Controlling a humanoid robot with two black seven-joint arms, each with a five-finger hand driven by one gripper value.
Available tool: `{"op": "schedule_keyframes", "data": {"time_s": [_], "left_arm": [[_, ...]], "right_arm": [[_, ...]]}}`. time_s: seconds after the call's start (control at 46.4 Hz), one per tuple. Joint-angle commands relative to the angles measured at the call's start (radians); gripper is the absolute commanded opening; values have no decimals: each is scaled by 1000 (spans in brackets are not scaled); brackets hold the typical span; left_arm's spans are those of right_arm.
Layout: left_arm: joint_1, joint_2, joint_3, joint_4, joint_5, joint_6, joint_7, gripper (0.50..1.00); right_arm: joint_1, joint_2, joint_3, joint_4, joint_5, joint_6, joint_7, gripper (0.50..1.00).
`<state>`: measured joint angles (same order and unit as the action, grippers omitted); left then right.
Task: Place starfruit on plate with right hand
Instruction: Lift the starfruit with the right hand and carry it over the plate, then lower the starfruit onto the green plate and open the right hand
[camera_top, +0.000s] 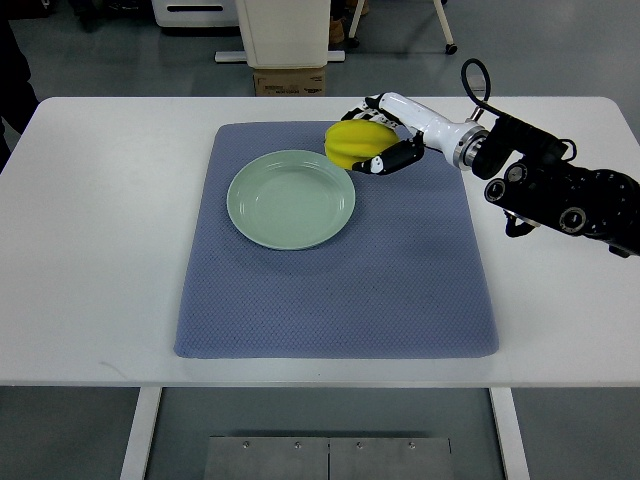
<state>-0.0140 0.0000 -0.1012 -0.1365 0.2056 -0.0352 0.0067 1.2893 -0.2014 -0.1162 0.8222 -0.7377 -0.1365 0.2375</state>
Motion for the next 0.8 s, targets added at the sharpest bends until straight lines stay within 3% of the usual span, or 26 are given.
{"op": "schedule_keyframes", "data": {"time_s": [0.0,0.474,0.776], "left_arm": [[0,0,0,0,0,0,-1,1000],[0,0,0,0,0,0,-1,1000],[0,0,0,0,0,0,-1,1000]], "right_arm": [[19,31,0,-1,9,0,-9,500],[44,201,-13,-46,34,-2,-26,500],[4,201,-53,-90,32,-3,-21,500]]}}
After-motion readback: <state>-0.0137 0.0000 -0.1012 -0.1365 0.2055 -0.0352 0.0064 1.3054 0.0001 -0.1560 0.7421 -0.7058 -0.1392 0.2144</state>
